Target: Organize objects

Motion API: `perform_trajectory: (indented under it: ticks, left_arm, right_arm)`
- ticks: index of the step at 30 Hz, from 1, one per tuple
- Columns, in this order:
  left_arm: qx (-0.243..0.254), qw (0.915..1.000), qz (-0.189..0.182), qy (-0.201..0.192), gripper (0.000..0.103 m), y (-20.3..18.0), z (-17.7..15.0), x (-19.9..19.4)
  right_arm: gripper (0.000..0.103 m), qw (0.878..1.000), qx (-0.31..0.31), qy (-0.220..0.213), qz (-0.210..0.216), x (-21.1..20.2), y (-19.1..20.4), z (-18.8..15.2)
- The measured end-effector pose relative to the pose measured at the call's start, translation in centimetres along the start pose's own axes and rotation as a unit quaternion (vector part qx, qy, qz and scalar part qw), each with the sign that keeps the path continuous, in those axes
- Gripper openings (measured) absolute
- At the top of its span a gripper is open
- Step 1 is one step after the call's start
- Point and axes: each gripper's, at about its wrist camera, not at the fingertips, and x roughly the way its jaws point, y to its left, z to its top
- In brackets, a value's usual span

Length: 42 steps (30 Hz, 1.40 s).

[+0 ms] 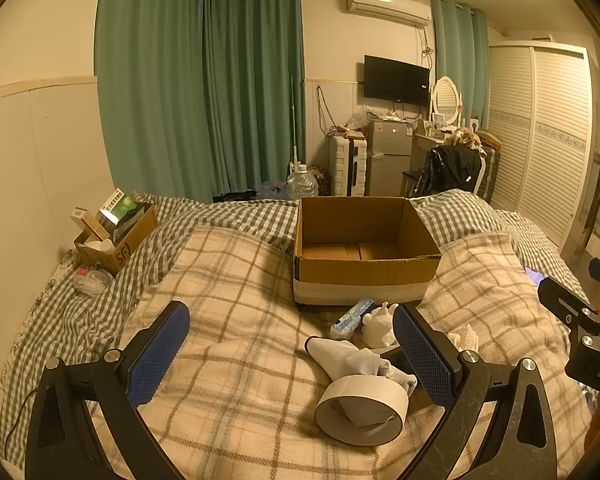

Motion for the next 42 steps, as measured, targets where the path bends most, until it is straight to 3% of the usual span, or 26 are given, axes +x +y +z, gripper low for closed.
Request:
perform_trajectory:
  ticks: [34,42]
  left_arm:
    - [0.005,0.9999,-0.001,0.011,0.103,-0.4,-0.2,0.4]
    - [0.009,0.9983,0.003,0.057,0.103,-0.8,-1.7,2.4]
  right_arm:
    - [0.103,1.000,-0.005,-0.003,0.011,-0.4,0.3,0.4]
    - [0.103,1.000,-0.004,0.017,0.009,0.4,0.1,0.0]
